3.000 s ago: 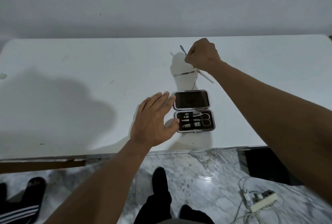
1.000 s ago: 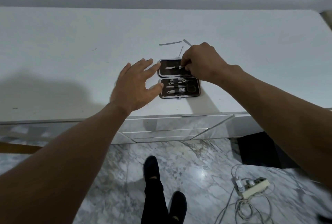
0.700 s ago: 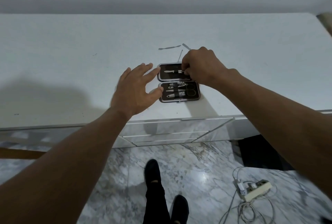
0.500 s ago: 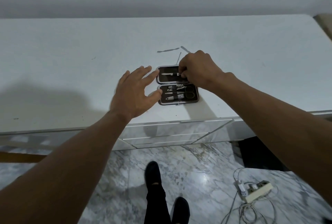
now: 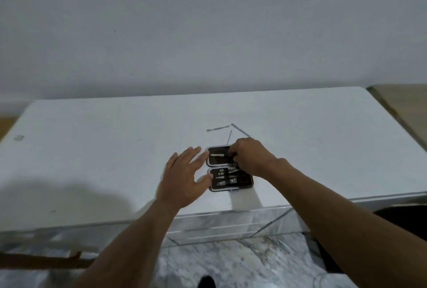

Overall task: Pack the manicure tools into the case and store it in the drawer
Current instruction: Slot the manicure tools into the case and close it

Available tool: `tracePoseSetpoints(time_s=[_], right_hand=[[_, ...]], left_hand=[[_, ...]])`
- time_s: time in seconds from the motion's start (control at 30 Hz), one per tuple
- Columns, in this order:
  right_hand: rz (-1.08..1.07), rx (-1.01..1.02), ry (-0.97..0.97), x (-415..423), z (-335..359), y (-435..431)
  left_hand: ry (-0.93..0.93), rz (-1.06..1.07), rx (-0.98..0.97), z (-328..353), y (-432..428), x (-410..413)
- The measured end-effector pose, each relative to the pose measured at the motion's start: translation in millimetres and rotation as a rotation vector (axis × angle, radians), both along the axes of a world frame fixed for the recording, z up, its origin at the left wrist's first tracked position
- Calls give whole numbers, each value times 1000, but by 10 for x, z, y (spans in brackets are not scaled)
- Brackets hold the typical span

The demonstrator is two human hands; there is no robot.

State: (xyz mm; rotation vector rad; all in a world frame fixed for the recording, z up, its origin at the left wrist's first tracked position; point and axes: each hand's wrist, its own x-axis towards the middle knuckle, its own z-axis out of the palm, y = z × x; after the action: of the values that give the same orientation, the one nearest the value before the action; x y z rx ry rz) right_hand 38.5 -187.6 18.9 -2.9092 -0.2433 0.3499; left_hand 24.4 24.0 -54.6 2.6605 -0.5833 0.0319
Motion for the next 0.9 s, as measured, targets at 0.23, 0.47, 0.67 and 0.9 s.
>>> tracePoseSetpoints(time_s=[0.23, 0.47, 0.67, 0.9], right_hand=[[-90, 57, 23, 141, 94, -89], [-169, 46, -31, 347, 129, -313], [-174, 22, -22, 520, 70, -425], [-134, 18, -48, 746, -85, -331]], left_hand=[[36, -30, 85, 10, 2, 18], [7, -35, 53, 12, 9, 21], [-8, -22, 48, -19, -4, 24], [-2, 2, 26, -29, -18, 10]])
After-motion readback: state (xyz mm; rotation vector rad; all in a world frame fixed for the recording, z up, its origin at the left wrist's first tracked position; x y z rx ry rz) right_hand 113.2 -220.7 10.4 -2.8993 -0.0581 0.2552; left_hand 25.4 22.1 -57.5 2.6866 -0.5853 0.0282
